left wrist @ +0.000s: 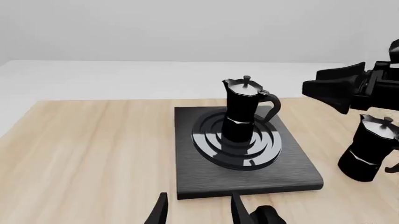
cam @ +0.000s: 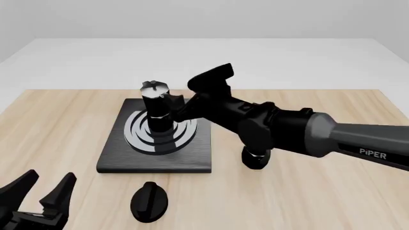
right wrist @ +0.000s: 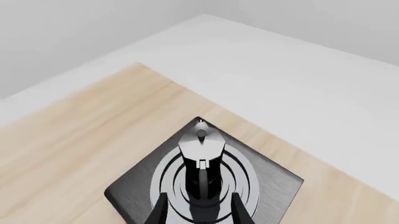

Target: Put the right moka pot on the stove.

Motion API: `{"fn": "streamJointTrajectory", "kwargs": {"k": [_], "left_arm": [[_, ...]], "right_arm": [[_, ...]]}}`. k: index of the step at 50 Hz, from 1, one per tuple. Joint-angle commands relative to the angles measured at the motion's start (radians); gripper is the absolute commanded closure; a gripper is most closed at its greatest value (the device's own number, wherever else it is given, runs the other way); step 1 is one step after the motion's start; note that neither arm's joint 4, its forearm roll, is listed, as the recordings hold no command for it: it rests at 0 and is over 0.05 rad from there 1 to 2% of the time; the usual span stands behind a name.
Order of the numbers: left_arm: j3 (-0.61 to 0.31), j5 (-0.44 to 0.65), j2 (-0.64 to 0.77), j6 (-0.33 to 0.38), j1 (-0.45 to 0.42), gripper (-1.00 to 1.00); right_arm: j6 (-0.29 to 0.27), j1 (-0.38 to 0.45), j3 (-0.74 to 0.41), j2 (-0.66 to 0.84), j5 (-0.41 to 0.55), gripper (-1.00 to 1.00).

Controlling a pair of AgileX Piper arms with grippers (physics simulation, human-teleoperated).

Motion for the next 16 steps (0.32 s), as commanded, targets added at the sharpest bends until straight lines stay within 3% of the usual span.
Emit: {"fn": "streamJointTrajectory", "kwargs": {"k": [1,16], "left_arm": [[0.000,0.016,-0.017,-0.002,-0.001,-1.00],[0.000,0.024,-0.024,-0.002,-0.005,-1.00]], "right_arm": [[0.004,0.032,0.072,-0.100,0.020,-1.00],[0.002,0.020,0.196,-0.312,0.072,-1.00]]}}
